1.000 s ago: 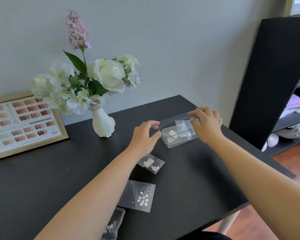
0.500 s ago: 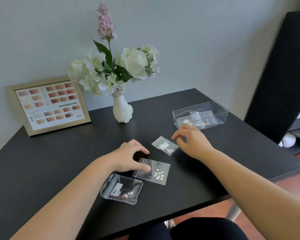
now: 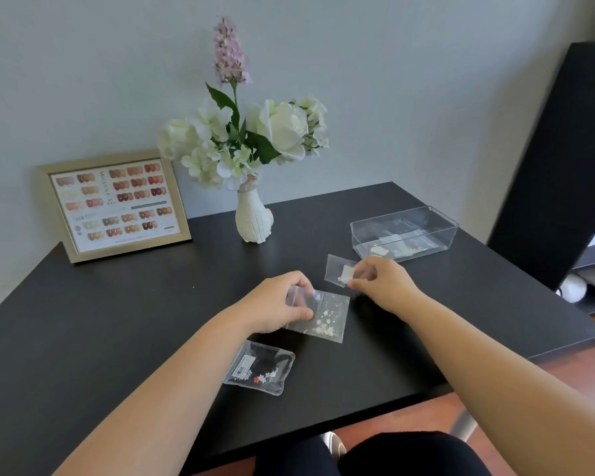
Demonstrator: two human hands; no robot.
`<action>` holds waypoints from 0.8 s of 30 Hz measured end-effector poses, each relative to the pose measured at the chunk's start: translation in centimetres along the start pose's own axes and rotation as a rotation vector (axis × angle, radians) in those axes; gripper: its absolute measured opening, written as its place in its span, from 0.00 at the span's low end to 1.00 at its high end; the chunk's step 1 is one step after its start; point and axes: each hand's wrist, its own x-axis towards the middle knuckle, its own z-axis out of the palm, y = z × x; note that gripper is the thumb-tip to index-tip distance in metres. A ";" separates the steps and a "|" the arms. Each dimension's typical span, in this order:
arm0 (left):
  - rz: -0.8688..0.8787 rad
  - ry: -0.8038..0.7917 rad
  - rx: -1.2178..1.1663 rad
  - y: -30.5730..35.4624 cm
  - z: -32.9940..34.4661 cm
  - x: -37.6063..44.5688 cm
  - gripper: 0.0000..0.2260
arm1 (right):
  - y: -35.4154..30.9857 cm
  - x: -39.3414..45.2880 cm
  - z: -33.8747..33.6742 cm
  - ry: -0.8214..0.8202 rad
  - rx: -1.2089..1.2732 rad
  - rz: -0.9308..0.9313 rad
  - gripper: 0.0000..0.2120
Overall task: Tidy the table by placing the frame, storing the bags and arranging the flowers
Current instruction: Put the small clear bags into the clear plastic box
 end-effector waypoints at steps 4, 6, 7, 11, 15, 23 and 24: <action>0.050 0.147 -0.073 1.7 0.1 1.7 0.08 | 0.2 0.5 -2.2 0.083 0.118 -0.026 0.02; 0.082 0.203 -0.104 2.6 0.2 2.8 0.06 | 0.2 1.0 -4.1 0.140 0.099 -0.076 0.04; 0.103 0.221 -0.127 3.2 0.3 3.4 0.05 | 0.1 1.3 -5.1 0.175 0.067 -0.105 0.05; 0.201 0.290 -0.175 5.6 0.3 6.3 0.07 | 0.7 2.8 -8.8 0.325 -0.029 -0.180 0.10; 0.318 0.424 -0.147 8.3 -0.7 9.5 0.08 | 1.4 4.9 -11.5 0.387 -0.084 -0.188 0.12; 0.335 0.492 -0.127 10.2 0.9 13.9 0.08 | 4.6 8.1 -13.3 0.180 -0.232 -0.051 0.22; 0.333 0.486 -0.111 10.2 1.3 14.2 0.08 | 4.9 8.3 -13.4 0.178 -0.253 -0.037 0.23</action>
